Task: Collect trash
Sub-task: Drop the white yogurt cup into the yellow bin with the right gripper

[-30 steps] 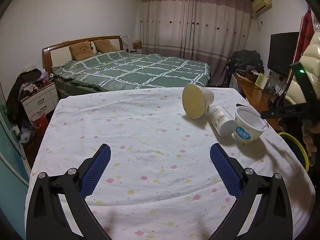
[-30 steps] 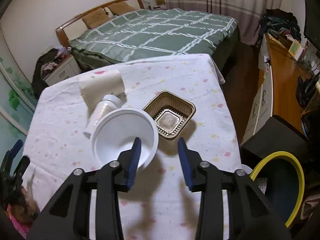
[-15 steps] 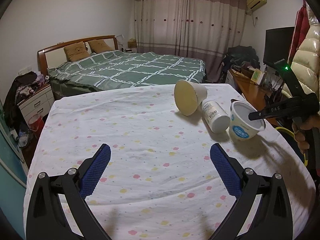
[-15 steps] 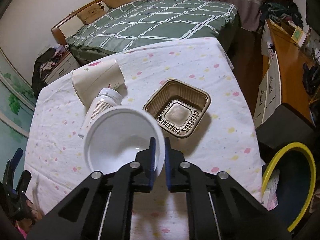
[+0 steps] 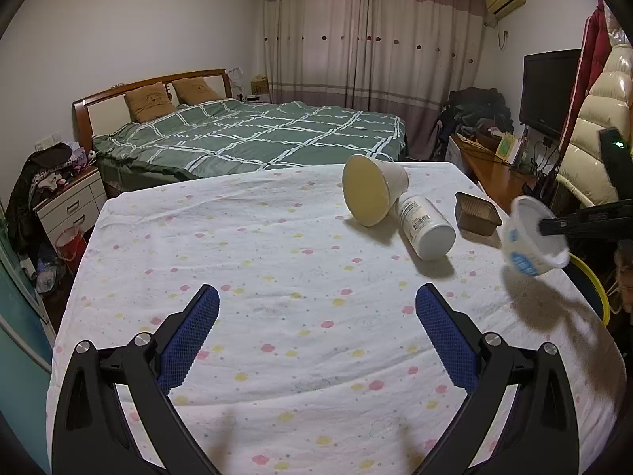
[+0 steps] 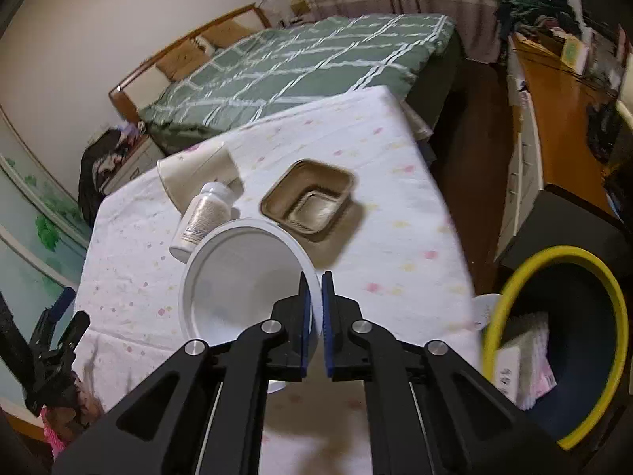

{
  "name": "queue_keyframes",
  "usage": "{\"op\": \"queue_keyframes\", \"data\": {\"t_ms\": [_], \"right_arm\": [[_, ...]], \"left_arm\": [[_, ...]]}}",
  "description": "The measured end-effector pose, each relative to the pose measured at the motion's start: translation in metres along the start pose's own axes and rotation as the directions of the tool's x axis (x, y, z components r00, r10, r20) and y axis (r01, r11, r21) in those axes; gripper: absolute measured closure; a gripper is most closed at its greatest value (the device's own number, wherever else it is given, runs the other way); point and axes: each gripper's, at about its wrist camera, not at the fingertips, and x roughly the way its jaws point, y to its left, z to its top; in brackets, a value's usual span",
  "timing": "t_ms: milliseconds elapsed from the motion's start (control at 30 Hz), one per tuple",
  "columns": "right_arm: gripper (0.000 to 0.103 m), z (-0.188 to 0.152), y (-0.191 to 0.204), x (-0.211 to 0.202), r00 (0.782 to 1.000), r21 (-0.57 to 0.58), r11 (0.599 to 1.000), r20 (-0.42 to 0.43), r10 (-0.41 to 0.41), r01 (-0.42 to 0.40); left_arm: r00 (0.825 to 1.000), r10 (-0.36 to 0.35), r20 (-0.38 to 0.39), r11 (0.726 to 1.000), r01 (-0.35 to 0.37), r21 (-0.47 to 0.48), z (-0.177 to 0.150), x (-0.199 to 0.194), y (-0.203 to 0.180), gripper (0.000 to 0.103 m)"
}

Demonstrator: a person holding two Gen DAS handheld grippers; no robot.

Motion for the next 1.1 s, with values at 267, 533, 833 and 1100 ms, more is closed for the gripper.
{"op": "queue_keyframes", "data": {"t_ms": [267, 533, 833, 1100], "right_arm": [[0.097, -0.02, -0.074, -0.057, 0.992, 0.123, 0.989, 0.088, -0.089, 0.078], [0.097, -0.051, -0.165, -0.072, 0.97, 0.283, 0.934, 0.043, -0.238, 0.216], [0.077, -0.077, -0.206, -0.066, 0.941, 0.34, 0.883, -0.017, -0.338, 0.324], [0.072, -0.079, -0.197, -0.076, 0.932, 0.32, 0.887, 0.032, -0.361, 0.332]], "left_arm": [[1.0, 0.001, -0.001, 1.0, -0.001, 0.003, -0.001, 0.001, -0.001, 0.005], [1.0, 0.004, -0.003, 1.0, -0.004, 0.004, -0.002, 0.001, -0.001, 0.005], [1.0, 0.007, -0.013, 1.0, -0.007, 0.013, -0.004, 0.004, -0.001, 0.005], [1.0, -0.005, -0.017, 1.0, 0.005, 0.02, -0.006, 0.006, -0.002, 0.005]]}}
